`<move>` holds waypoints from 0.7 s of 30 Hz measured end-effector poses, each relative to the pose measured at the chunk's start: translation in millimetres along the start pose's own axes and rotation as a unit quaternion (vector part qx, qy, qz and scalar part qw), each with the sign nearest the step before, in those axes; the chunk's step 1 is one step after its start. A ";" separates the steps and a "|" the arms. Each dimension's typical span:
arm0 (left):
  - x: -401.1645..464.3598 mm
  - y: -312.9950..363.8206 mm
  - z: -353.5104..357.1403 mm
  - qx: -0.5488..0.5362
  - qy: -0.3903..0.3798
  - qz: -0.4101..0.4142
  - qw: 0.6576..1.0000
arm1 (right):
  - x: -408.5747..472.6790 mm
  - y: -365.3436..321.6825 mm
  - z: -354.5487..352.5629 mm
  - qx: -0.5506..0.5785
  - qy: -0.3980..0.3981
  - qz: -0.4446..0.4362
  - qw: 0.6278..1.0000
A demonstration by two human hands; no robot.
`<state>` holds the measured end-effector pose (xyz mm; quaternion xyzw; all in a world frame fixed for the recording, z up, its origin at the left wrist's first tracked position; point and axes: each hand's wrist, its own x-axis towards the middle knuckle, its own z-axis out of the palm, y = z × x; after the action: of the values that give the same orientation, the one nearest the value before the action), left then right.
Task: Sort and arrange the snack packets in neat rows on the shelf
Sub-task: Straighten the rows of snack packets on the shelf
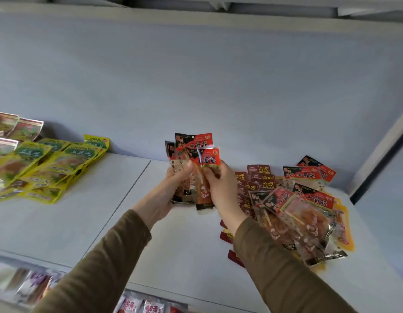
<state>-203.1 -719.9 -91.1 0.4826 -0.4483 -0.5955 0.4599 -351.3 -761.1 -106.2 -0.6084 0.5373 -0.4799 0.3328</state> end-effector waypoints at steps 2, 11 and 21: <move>-0.4 -0.9 2.9 -0.003 0.024 -0.004 1.000 | -6.1 -4.4 5.6 -0.023 0.021 -0.027 0.999; -3.7 -9.9 -2.7 -0.066 0.066 0.011 0.996 | 2.6 -4.2 -11.8 0.179 -0.110 0.131 0.969; -12.5 -8.2 -23.1 -0.084 0.081 -0.025 0.993 | 1.1 -3.9 5.9 0.223 -0.232 0.196 0.926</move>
<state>-179.9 -708.3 -100.2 0.5002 -0.3456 -0.6010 0.5188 -344.5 -762.1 -104.2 -0.4956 0.4327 -0.3582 0.6625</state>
